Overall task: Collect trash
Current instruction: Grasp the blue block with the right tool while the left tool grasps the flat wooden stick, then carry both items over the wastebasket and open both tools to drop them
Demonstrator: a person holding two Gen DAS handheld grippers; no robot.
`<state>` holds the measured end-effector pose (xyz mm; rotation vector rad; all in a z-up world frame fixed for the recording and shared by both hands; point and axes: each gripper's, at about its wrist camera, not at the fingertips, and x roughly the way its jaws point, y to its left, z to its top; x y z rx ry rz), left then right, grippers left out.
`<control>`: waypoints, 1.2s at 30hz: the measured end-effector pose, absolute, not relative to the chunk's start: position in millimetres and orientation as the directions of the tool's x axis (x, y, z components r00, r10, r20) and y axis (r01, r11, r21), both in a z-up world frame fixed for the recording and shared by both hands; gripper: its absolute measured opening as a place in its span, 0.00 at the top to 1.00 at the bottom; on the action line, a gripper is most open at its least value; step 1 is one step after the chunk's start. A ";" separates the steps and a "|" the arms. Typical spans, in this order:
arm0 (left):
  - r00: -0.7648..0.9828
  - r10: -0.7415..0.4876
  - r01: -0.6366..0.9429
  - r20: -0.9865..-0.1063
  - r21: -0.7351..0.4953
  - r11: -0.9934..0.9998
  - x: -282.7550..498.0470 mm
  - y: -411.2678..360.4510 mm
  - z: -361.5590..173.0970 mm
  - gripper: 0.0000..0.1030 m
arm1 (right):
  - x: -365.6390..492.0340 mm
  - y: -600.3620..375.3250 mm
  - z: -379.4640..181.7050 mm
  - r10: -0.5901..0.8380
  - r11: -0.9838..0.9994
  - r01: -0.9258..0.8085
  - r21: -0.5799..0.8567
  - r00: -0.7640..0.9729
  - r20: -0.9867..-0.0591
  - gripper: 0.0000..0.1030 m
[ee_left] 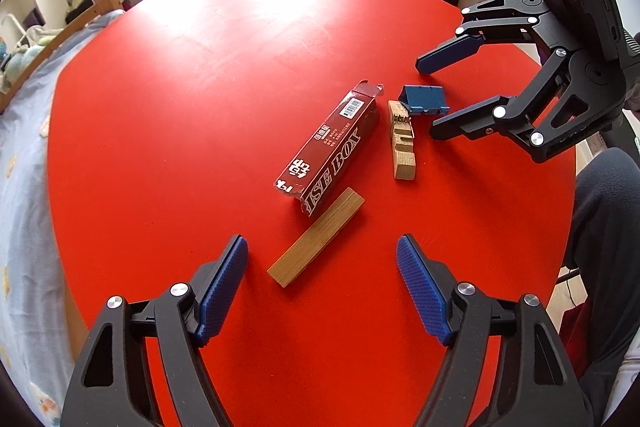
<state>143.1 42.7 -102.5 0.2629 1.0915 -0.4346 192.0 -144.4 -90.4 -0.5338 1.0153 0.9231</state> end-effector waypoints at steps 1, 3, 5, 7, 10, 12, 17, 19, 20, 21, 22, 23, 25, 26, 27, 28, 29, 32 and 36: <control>0.390 -0.208 0.459 -0.897 -0.007 0.889 142.4 42.5 -101.8 0.34 | 190.8 -143.4 -90.3 0.400 0.523 -0.852 0.029 0.216 -0.891 0.48; 0.392 -0.205 0.451 -0.897 -0.007 0.893 138.6 40.3 -100.3 0.42 | 188.7 -142.2 -89.5 0.402 0.517 -0.856 0.029 0.213 -0.890 0.57; 0.395 -0.204 0.443 -0.896 -0.009 0.897 140.3 40.4 -98.5 0.54 | 187.1 -140.0 -88.7 0.402 0.513 -0.858 0.030 0.210 -0.891 0.62; 0.390 -0.195 0.429 -0.900 -0.009 0.903 140.5 39.8 -96.9 0.64 | 186.1 -138.5 -87.8 0.399 0.513 -0.858 0.030 0.208 -0.893 0.68; 0.382 -0.185 0.415 -0.906 -0.011 0.910 141.5 38.3 -95.6 0.77 | 184.2 -137.4 -87.1 0.396 0.516 -0.856 0.028 0.209 -0.894 0.78; 0.378 -0.180 0.407 -0.908 -0.011 0.914 142.4 37.1 -94.4 0.87 | 183.1 -136.8 -87.1 0.393 0.520 -0.854 0.025 0.213 -0.895 0.80; 0.386 -0.167 0.358 -0.907 -0.020 0.933 143.0 36.1 -93.5 0.89 | 182.6 -138.0 -87.5 0.393 0.540 -0.841 0.027 0.223 -0.892 0.81; 0.391 -0.168 0.340 -0.905 -0.028 0.940 143.4 37.0 -93.4 0.89 | 182.9 -138.9 -87.9 0.393 0.547 -0.837 0.030 0.225 -0.891 0.82; 0.394 -0.169 0.333 -0.903 -0.031 0.942 142.5 37.9 -93.7 0.89 | 182.9 -140.0 -88.0 0.392 0.550 -0.834 0.029 0.227 -0.891 0.82; 0.396 -0.169 0.327 -0.902 -0.033 0.944 142.4 38.1 -93.9 0.89 | 183.0 -140.8 -87.9 0.391 0.554 -0.832 0.030 0.228 -0.892 0.82; 0.397 -0.169 0.321 -0.902 -0.036 0.946 142.8 38.5 -93.9 0.89 | 183.2 -141.6 -87.8 0.389 0.557 -0.830 0.028 0.230 -0.892 0.82; 0.399 -0.167 0.315 -0.902 -0.036 0.948 142.1 38.7 -93.9 0.89 | 183.2 -143.1 -87.3 0.388 0.560 -0.828 0.028 0.232 -0.892 0.82; 0.401 -0.163 0.301 -0.902 -0.038 0.953 141.1 39.9 -93.9 0.89 | 182.2 -145.5 -85.6 0.390 0.568 -0.823 0.029 0.238 -0.890 0.82; 0.402 -0.161 0.294 -0.901 -0.040 0.955 139.7 40.2 -93.9 0.89 | 181.4 -147.1 -84.2 0.392 0.572 -0.820 0.029 0.242 -0.888 0.82; 0.403 -0.161 0.289 -0.901 -0.042 0.956 138.8 40.9 -94.1 0.89 | 180.5 -149.3 -82.5 0.396 0.576 -0.817 0.032 0.244 -0.885 0.82; 0.405 -0.160 0.283 -0.900 -0.043 0.958 136.8 41.1 -93.7 0.89 | 179.2 -151.8 -80.4 0.400 0.578 -0.816 0.034 0.247 -0.883 0.82; 0.408 -0.162 0.277 -0.898 -0.047 0.960 135.7 41.6 -92.9 0.89 | 177.5 -153.7 -77.9 0.403 0.579 -0.814 0.032 0.251 -0.880 0.82; 0.421 -0.166 0.258 -0.892 -0.057 0.964 128.3 41.7 -87.1 0.89 | 171.6 -160.4 -68.5 0.414 0.585 -0.810 0.037 0.260 -0.872 0.82; 0.449 -0.175 0.234 -0.876 -0.074 0.969 119.5 40.2 -72.9 0.89 | 159.7 -169.3 -53.1 0.435 0.591 -0.805 0.044 0.273 -0.858 0.82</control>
